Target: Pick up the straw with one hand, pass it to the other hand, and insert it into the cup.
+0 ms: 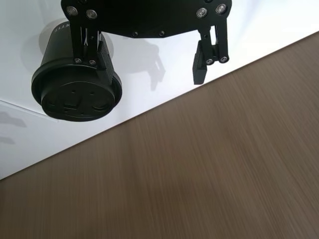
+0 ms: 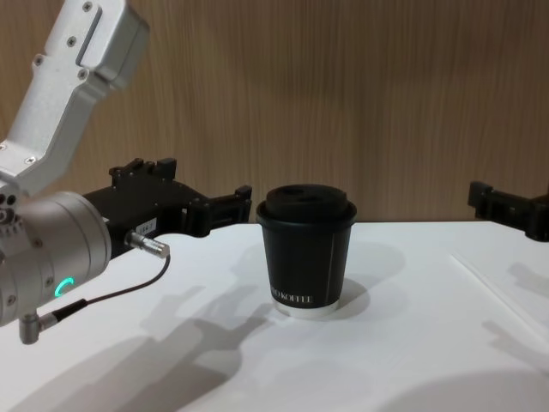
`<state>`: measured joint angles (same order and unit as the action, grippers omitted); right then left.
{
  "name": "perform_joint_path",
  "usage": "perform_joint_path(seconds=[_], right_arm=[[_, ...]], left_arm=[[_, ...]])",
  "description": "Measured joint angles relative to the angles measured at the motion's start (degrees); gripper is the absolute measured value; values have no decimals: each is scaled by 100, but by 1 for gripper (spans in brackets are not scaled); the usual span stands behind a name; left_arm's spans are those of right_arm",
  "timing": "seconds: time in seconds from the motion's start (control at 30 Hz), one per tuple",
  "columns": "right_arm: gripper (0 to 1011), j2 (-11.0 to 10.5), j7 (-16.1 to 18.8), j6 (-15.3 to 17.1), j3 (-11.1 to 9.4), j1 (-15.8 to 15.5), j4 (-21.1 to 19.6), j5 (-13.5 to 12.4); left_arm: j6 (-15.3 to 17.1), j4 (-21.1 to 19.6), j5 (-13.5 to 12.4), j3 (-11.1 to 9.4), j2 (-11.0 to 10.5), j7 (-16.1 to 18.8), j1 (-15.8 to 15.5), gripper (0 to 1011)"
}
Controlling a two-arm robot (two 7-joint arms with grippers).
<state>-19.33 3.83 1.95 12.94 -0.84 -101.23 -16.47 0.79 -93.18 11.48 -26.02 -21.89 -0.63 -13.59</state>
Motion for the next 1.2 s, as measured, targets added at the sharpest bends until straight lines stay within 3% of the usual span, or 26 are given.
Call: perform_joint_path(seconds=[0.37, 0.77, 1.2], right_arm=[[1001, 27, -100, 230, -16, 14, -4, 69], [1001, 100, -406, 1047, 14, 100, 36, 253], [1001, 69, -511, 1606, -18, -48, -4, 355]], left_arm=[[0, 0, 0, 0, 0, 0, 0, 1003], [0, 0, 0, 0, 0, 0, 0, 1003], [0, 0, 0, 0, 0, 0, 0, 1003]])
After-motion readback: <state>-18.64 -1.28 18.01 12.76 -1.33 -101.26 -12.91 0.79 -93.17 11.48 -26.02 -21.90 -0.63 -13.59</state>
